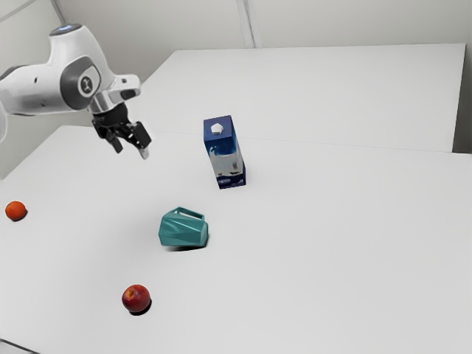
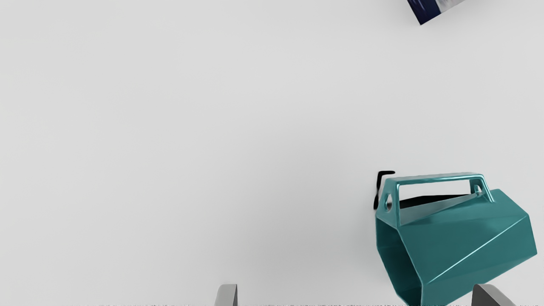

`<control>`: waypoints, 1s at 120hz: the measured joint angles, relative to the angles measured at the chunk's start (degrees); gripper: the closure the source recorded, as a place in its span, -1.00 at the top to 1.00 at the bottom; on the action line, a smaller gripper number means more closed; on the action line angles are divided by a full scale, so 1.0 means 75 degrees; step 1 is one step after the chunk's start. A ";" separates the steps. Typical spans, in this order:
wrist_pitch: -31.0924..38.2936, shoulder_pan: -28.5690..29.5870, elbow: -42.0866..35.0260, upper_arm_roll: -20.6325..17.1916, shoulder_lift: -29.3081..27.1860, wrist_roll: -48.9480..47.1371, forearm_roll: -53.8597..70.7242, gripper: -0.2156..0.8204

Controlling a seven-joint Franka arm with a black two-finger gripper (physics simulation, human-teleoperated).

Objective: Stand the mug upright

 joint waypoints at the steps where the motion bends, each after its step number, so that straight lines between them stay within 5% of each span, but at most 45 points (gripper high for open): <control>1: 0.0001 -0.0005 -0.0015 0.0017 -0.0003 0.0002 -0.0015 0.58; 47: -0.0234 0.0371 -0.1148 0.0355 -0.0612 0.0427 -0.1611 0.58; 120: -0.0686 0.0434 -0.2027 0.0654 0.0470 0.2448 -0.4382 0.58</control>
